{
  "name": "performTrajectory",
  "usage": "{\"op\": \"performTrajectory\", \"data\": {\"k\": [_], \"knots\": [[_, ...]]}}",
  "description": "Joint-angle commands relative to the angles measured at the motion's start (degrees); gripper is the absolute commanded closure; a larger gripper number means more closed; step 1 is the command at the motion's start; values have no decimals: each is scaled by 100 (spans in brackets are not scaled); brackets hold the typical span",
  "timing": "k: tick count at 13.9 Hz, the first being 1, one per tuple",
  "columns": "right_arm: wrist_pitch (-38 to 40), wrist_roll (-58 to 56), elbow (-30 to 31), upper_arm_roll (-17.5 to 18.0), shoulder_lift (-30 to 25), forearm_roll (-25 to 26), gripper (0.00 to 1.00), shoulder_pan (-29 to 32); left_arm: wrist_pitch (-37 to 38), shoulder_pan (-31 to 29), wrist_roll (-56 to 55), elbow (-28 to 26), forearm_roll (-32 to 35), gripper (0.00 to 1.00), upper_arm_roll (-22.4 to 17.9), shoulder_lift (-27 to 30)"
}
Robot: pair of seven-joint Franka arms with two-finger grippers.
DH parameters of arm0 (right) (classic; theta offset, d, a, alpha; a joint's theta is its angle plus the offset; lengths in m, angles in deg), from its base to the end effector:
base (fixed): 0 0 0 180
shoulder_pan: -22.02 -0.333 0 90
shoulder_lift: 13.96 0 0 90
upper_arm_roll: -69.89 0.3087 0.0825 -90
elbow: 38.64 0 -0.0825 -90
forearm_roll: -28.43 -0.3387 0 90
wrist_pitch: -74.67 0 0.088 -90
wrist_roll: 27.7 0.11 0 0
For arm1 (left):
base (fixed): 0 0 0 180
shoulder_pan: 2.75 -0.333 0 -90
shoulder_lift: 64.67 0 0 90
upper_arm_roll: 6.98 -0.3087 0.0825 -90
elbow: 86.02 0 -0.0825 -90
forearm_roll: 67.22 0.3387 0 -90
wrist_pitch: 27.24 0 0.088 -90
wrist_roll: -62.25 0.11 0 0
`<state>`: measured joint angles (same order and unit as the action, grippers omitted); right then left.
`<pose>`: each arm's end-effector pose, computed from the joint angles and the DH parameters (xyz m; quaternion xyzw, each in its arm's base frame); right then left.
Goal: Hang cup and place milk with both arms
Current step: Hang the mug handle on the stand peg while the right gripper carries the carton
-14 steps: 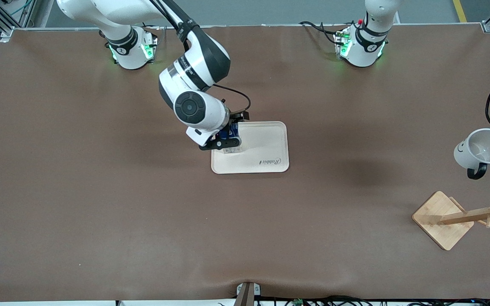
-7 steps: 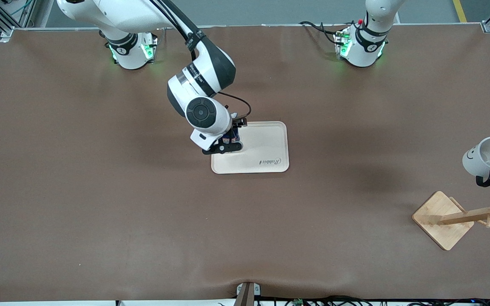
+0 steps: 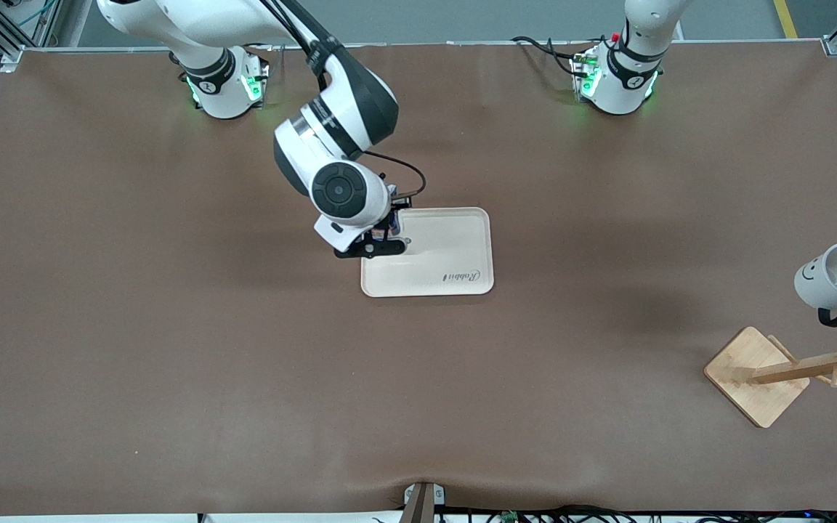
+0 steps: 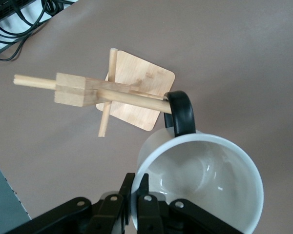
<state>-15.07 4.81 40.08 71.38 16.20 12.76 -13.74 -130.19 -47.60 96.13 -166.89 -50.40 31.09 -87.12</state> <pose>0.4790 0.3979 0.3985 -0.9761 -0.0177 0.2157 0.0217 0.5989 0.1663 0.5189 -0.9701 0.2384 -0.0262 0.0375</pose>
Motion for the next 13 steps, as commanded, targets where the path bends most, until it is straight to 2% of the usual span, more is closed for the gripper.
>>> {"op": "performTrajectory", "data": {"k": [1,4,6,8,9,11,13], "knots": [[1306,203,-707,53,-80,55,100,577,-24,-77,267,185,-125,100,33,-101],[1635,-6,-699,-122,-414,20,100,1524,-24,-156,479,290,-134,100,33,-259],[1601,-706,-699,-123,-432,20,100,2411,-111,-235,532,308,-134,100,33,-356],[1565,-1402,-629,-140,-432,212,100,2949,-147,-314,567,308,-300,100,33,-435],[1495,-1631,-603,-140,-432,439,100,3213,-147,-314,524,300,-371,97,33,-436],[1398,-2096,-454,-131,-459,1045,100,3451,-147,-297,296,300,-380,0,42,-427],[1284,-2763,-138,-131,-467,1180,100,3872,-138,-296,-73,300,-529,0,77,-357]]}}
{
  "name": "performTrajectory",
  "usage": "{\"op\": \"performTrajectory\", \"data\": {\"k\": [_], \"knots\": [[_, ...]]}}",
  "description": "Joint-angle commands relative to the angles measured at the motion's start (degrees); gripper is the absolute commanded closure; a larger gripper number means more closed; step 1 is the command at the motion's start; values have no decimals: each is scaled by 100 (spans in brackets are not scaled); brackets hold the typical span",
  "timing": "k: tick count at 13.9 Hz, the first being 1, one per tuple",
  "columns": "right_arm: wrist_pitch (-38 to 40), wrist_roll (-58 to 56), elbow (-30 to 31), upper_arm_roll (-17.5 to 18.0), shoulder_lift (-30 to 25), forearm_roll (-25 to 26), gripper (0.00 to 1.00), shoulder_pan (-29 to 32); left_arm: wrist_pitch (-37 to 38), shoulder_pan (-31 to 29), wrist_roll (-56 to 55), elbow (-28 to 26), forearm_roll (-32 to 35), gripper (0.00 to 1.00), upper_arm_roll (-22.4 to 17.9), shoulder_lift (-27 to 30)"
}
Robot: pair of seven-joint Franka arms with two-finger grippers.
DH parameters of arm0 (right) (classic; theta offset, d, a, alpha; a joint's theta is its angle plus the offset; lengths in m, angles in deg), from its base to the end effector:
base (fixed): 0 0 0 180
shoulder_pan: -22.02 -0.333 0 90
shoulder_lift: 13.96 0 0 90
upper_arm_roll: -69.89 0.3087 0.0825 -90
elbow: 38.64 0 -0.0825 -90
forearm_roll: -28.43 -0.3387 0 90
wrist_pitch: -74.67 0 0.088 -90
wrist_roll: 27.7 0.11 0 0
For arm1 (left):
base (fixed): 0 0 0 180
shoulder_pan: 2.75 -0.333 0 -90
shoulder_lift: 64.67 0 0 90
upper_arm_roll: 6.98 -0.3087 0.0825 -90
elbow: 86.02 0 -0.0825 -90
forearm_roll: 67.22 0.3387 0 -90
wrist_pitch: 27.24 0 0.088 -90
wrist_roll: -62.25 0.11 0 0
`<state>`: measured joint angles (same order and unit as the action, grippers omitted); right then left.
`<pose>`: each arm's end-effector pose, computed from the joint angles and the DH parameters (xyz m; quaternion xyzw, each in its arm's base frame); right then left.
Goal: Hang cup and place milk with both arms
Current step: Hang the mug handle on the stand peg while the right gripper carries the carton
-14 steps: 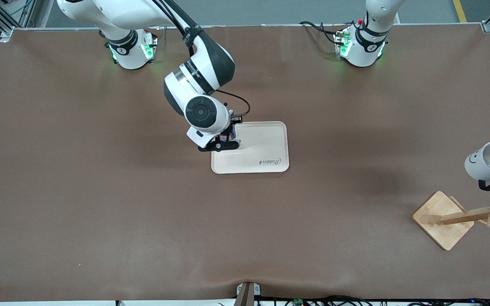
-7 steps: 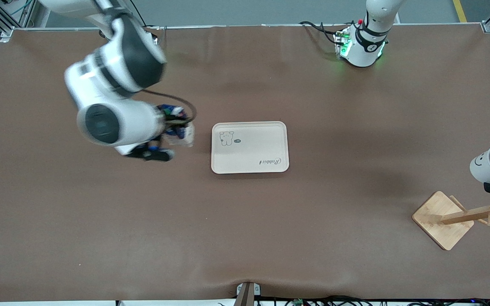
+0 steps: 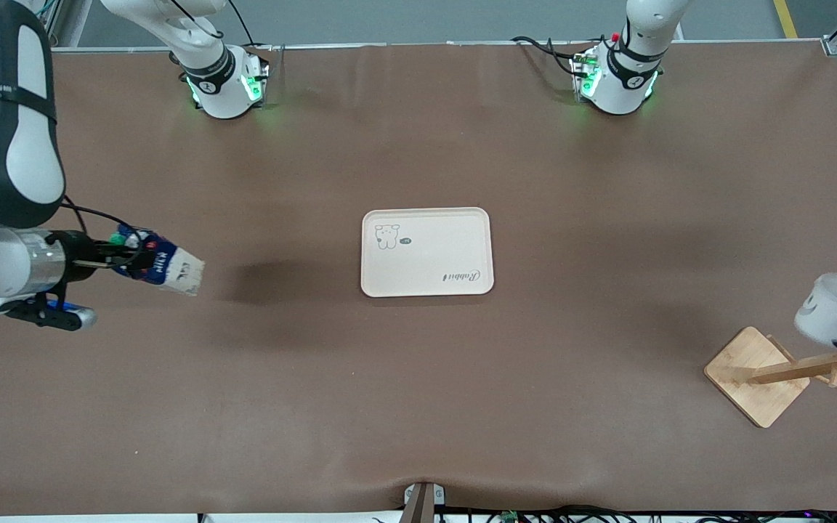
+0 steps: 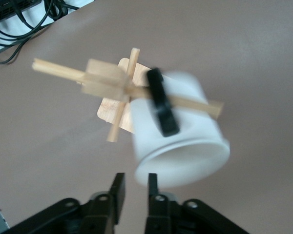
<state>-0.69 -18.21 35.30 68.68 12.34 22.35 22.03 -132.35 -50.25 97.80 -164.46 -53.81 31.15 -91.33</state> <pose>0.5926 0.0035 0.4580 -0.9713 0.0889 0.2180 0.0326 0.6062 0.2039 0.5004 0.9744 -0.2184 0.0539 0.0044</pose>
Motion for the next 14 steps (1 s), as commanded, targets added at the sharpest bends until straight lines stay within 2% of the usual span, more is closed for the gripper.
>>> {"op": "performTrajectory", "data": {"k": [1,3,6,10,14], "knots": [[-345,-813,602,129,-116,265,100,480,104,-23,-450,49,-311,0,80,143],[-1064,-1105,1382,129,-361,423,100,788,174,12,-741,22,-382,0,124,293],[-2015,-1404,2482,129,-635,432,100,973,560,12,-1083,31,-435,0,396,512],[-2272,-1889,3090,129,-775,432,100,1123,974,12,-2550,22,-400,0,792,697],[-2263,-1897,3162,129,-776,441,100,1123,1045,12,-3509,22,-365,0,1161,706]]}}
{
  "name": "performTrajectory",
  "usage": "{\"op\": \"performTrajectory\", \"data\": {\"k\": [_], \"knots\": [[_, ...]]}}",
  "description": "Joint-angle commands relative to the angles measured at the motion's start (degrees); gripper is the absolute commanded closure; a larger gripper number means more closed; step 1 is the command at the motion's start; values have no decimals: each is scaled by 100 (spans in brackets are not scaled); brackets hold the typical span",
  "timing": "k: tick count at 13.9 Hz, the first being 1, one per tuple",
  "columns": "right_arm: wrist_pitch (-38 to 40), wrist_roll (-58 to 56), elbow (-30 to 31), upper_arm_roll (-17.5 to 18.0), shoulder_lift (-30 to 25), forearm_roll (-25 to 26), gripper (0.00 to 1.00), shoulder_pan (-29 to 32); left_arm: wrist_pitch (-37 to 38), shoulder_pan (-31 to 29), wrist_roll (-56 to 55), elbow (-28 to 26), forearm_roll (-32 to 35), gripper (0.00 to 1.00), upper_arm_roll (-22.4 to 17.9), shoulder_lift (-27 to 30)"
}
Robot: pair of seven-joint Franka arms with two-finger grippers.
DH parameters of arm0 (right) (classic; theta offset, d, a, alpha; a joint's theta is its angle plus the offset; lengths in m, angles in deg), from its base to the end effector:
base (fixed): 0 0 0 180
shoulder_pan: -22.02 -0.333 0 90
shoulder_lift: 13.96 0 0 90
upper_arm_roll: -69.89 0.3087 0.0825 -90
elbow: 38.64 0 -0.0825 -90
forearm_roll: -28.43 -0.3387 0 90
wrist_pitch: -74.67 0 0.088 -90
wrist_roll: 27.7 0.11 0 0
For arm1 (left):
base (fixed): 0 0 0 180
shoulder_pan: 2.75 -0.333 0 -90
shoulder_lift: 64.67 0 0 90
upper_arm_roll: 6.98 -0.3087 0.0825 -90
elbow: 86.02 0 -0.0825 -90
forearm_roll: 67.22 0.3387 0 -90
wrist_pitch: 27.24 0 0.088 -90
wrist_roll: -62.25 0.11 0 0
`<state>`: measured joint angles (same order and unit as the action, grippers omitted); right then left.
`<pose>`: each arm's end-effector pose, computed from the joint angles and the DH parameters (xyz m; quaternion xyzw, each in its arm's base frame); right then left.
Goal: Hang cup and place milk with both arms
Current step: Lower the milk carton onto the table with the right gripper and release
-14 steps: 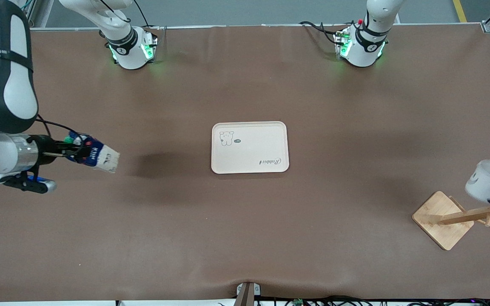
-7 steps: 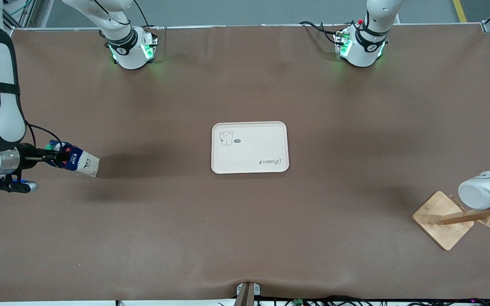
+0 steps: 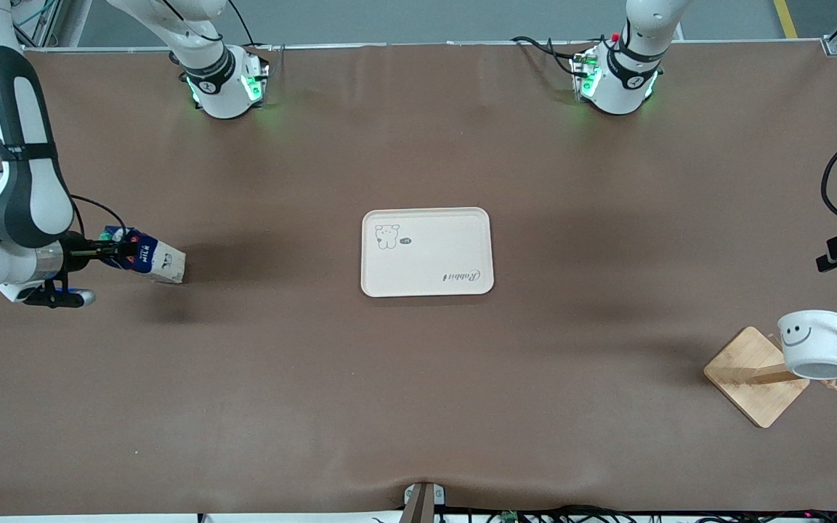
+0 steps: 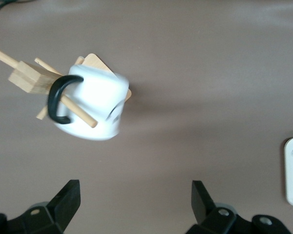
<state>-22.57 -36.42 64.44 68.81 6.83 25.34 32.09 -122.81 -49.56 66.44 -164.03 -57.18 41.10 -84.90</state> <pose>0.5342 -0.0992 0.3344 -0.9724 0.0303 0.2230 0.0612 0.5893 0.0867 0.5692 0.9980 -0.0331 0.0346 0.0412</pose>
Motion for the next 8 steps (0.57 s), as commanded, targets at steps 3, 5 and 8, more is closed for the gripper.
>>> {"op": "performTrajectory", "data": {"k": [3,5,8], "knots": [[-111,-77,345,117,-216,194,79,100,153,-56,-682,-13,-37,0,227,169],[-181,-77,371,117,-172,255,68,135,162,-56,-708,-4,-63,0,280,178],[-190,-69,337,117,-155,265,0,109,171,-48,-796,-4,-11,0,342,406]]}}
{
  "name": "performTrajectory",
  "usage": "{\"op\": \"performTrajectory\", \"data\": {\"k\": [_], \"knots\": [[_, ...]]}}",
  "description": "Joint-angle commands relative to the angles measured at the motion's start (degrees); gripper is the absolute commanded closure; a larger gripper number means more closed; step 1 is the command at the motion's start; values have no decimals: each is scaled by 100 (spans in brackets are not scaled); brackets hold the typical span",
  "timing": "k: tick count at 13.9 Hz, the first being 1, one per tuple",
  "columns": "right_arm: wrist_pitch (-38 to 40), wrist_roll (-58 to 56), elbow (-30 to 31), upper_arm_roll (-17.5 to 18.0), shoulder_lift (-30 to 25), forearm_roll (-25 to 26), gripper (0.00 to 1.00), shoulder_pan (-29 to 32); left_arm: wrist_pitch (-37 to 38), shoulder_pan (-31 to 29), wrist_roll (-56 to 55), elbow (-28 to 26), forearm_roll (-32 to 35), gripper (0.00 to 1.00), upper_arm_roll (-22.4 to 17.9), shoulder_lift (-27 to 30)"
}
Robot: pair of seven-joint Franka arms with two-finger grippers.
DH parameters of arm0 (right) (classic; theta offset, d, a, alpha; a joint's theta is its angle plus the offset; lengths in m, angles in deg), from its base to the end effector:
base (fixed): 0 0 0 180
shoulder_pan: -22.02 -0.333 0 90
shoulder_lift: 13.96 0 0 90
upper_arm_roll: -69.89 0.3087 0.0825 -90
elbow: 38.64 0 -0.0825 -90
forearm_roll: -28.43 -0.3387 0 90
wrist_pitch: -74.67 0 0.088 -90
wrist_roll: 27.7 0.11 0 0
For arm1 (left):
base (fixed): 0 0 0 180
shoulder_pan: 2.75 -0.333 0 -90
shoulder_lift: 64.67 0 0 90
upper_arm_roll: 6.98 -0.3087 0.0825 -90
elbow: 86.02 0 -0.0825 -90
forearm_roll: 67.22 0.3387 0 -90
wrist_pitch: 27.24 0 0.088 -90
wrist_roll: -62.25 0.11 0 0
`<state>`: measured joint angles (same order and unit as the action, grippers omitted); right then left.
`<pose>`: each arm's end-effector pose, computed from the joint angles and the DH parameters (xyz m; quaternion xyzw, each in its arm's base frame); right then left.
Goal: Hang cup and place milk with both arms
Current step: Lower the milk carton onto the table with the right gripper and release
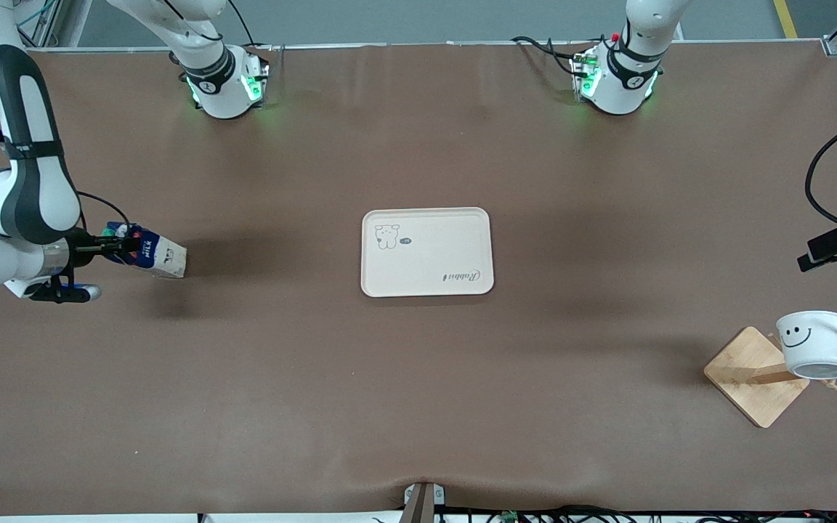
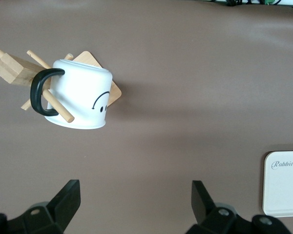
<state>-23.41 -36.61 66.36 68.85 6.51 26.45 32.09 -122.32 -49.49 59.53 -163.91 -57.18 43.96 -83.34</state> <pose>0.5272 -0.0996 0.3259 -0.9712 0.0253 0.2308 0.0538 0.5844 0.0565 0.5879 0.9983 0.0022 0.0432 0.0400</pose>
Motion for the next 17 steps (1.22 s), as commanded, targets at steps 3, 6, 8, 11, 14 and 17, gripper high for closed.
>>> {"op": "performTrajectory", "data": {"k": [3,6,8,11,14,17], "knots": [[-36,-41,65,112,-105,163,0,117,121,-81,-106,-16,-2,0,21,267],[52,-23,-14,121,-105,163,0,117,121,-72,-123,-25,216,0,56,434],[254,-23,-23,121,-105,154,0,100,121,-72,-106,-25,288,0,56,461],[281,-32,-119,121,-105,154,0,82,270,-72,-106,-25,288,0,56,478],[281,-32,-233,130,-105,154,0,82,314,-81,-71,-16,288,0,21,513],[325,-58,-680,147,-105,154,0,12,350,-81,-79,-7,288,0,47,522]]}}
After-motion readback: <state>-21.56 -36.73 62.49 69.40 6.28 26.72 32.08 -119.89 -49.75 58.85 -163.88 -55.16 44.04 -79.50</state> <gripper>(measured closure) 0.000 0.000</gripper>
